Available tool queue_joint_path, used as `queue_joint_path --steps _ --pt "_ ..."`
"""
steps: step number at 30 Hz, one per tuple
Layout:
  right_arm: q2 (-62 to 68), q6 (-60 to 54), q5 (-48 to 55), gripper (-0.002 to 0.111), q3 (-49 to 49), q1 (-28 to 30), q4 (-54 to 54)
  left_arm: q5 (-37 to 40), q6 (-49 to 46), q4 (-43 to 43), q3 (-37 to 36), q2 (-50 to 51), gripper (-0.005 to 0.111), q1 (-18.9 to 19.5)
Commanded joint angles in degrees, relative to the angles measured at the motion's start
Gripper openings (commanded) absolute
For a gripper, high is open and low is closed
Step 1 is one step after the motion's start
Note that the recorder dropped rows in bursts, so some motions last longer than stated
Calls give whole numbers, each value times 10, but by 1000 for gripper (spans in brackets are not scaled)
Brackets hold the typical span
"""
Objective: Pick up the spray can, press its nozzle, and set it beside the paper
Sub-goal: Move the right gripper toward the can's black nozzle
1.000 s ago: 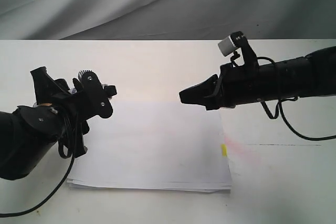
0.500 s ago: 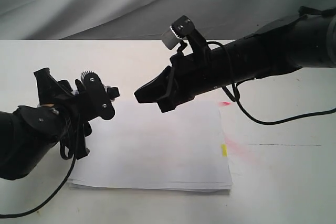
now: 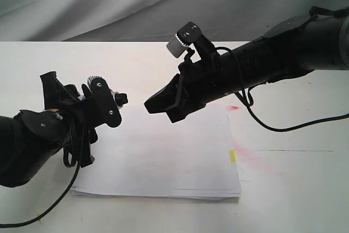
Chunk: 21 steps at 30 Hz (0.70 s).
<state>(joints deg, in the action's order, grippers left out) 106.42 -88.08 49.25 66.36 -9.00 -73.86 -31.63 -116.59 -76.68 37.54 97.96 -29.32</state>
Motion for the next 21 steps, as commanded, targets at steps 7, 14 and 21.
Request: queue_joint_path --steps 7,14,21 --pt "0 21 -18 0 4 -2 2 14 1 87 2 -4 0 -3" --pt "0 31 -30 0 4 -2 2 25 44 142 2 -4 0 -3" --pt "0 33 -38 0 4 -2 2 30 55 143 2 -4 0 -3"
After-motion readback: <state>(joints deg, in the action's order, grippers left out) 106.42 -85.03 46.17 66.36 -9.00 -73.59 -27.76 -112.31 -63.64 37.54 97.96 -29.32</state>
